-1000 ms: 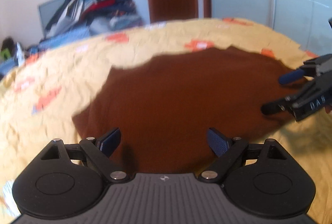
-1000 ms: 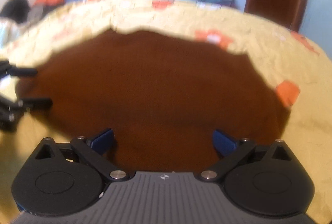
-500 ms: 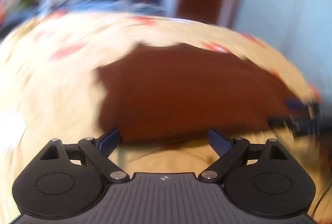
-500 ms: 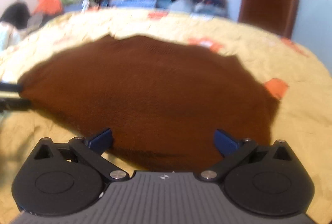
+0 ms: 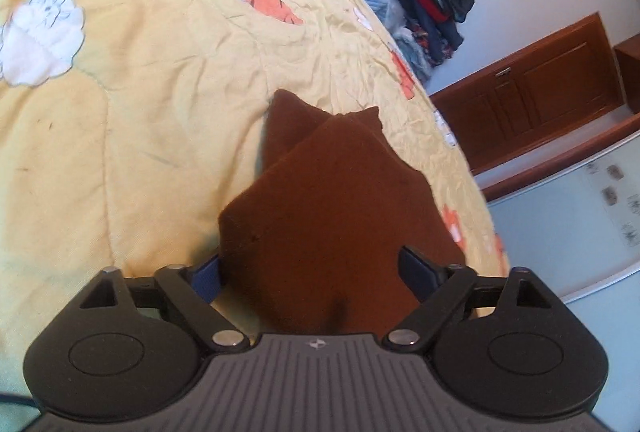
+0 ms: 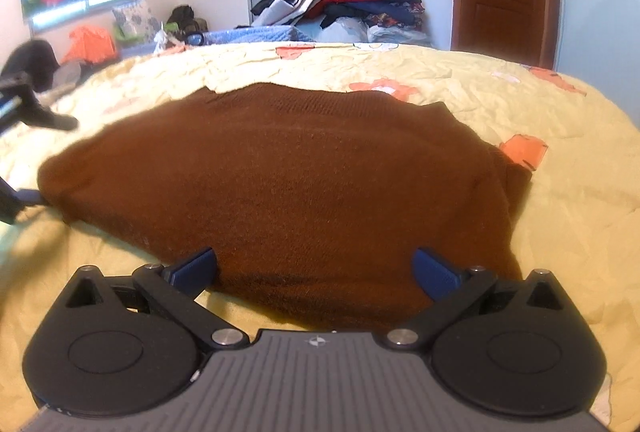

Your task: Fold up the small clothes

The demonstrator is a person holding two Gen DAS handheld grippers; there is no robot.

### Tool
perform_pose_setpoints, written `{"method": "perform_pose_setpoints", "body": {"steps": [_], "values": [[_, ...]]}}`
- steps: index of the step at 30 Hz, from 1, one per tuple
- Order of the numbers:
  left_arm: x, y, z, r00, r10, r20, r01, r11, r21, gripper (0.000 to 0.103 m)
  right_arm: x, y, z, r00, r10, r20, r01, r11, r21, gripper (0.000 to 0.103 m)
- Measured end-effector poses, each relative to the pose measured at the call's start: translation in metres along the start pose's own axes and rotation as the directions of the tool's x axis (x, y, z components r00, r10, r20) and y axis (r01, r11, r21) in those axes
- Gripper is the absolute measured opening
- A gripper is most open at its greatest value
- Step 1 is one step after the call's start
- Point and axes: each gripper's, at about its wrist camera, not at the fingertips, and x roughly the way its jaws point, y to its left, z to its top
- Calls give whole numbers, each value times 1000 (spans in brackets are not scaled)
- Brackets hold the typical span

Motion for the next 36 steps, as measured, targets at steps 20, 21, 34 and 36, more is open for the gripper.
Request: {"method": "perform_pose_setpoints", "body": {"steps": [20, 21, 34, 36], "values": [[43, -198, -183, 999, 35, 41, -51, 344, 937, 15, 12, -148, 62, 872, 436, 221, -461, 583, 669, 103], [50, -195, -192, 998, 56, 33, -50, 323, 945, 15, 25, -153, 64, 863, 466, 195, -457, 554, 696, 103], [51, -191, -205, 995, 12, 96, -97, 177, 979, 14, 97, -136, 94, 858, 513, -18, -356, 619, 700, 102], [55, -191, -212, 995, 19, 99, -101, 150, 983, 14, 109, -132, 100, 864, 498, -68, -335, 672, 660, 95]]}}
